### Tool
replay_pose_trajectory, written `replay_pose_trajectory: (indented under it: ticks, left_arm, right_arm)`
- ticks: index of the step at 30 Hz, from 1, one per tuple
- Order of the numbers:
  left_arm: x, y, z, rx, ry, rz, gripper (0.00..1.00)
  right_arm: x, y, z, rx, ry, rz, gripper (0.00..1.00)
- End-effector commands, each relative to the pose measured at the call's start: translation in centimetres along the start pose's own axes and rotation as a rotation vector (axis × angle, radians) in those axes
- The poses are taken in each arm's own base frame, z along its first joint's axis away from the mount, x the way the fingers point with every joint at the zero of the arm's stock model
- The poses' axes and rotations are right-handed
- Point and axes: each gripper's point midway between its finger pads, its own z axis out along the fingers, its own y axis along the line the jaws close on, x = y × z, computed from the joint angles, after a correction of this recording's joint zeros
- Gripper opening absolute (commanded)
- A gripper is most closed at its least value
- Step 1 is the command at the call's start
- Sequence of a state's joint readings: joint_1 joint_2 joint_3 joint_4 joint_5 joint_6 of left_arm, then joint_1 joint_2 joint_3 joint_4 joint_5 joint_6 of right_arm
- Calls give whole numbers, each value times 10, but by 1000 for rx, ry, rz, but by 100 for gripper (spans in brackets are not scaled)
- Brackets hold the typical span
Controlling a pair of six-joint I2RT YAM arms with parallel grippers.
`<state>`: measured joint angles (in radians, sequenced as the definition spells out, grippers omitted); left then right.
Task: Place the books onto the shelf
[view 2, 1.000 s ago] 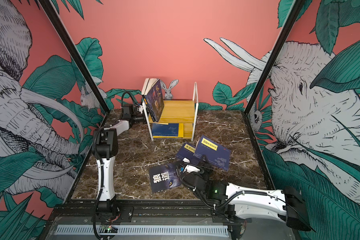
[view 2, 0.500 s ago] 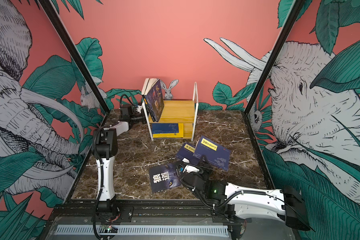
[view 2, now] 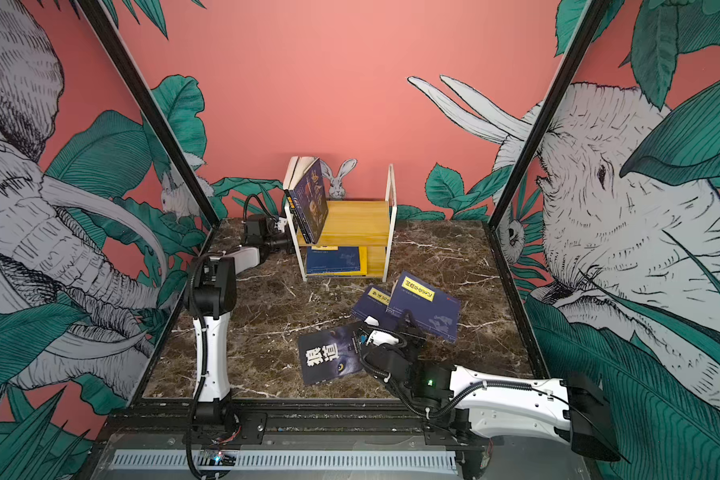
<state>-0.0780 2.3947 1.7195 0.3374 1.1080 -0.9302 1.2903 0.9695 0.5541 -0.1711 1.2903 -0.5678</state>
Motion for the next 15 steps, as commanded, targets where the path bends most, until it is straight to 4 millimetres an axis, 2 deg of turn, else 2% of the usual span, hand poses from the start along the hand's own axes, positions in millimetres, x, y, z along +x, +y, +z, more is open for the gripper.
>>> replay_pose_trajectory:
  ticks: [1,6,7,10,13,14,15]
  left_arm:
    - [-7,-20,-3,20,6,64,0]
    - [-12,-18,-2,9,10,63,0]
    - [-12,-16,-2,4,10,58,5]
    - [-10,-8,-1,-15,14,31,26]
    - [-9,-5,-1,-32,17,10,39]
    - [-9,-5,-2,-39,16,5,55]
    - [-10,-6,-4,-46,14,7,76]
  right_arm:
    - [5,-1,1,21,19,8,0]
    - [5,0,1,20,18,6,0]
    - [5,0,1,19,18,7,0]
    - [5,-1,1,20,19,5,0]
    - [5,-1,1,19,18,8,0]
    - [5,-1,1,19,18,7,0]
    - [5,-1,1,20,19,6,0]
